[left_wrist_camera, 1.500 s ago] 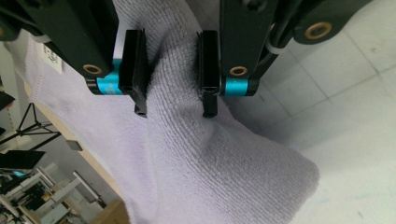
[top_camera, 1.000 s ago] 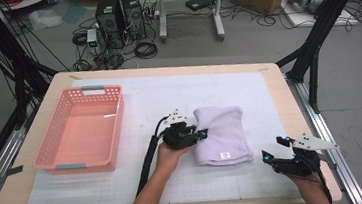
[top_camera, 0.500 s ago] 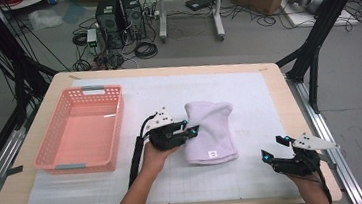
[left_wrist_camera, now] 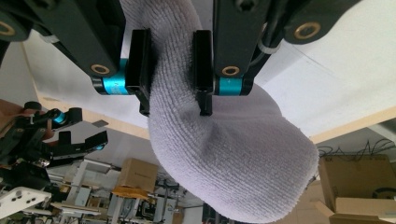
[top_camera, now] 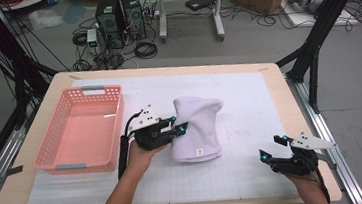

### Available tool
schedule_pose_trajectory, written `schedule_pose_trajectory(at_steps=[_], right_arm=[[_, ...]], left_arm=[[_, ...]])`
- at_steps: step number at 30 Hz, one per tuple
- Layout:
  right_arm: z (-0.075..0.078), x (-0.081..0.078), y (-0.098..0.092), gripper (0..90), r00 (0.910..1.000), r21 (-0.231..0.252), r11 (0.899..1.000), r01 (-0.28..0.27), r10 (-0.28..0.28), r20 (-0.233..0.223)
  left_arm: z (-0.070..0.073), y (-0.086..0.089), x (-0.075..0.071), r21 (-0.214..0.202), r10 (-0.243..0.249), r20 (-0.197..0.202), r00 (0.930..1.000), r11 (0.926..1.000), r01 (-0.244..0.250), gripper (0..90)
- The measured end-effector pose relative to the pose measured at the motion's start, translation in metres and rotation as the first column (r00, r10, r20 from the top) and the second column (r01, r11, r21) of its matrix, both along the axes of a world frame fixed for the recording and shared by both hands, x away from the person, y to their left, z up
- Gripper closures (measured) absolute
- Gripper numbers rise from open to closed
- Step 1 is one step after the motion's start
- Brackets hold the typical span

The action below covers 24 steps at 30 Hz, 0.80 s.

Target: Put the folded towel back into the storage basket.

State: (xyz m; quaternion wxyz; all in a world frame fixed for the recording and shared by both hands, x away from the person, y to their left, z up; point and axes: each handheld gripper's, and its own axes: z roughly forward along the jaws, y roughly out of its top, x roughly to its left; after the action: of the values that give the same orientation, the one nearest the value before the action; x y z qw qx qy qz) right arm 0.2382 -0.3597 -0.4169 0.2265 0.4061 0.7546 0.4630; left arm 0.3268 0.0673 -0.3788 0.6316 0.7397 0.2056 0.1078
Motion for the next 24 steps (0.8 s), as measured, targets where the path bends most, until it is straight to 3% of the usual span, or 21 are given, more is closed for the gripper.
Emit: schedule_pose_trajectory(at_steps=[15,24], right_arm=[[0.000,0.000,0.000,21.5,1.0000,0.001,1.000,-0.002,0.002,-0.004],[0.000,0.001,0.001,21.5,1.0000,0.000,1.000,-0.004,0.004,-0.003]], left_arm=[[0.014,0.025,-0.004,-0.034,0.016,0.038,0.9991,0.9993,-0.015,74.2],[0.030,0.046,-0.005,-0.046,0.024,0.062,0.9978,0.9987,-0.021,74.1]])
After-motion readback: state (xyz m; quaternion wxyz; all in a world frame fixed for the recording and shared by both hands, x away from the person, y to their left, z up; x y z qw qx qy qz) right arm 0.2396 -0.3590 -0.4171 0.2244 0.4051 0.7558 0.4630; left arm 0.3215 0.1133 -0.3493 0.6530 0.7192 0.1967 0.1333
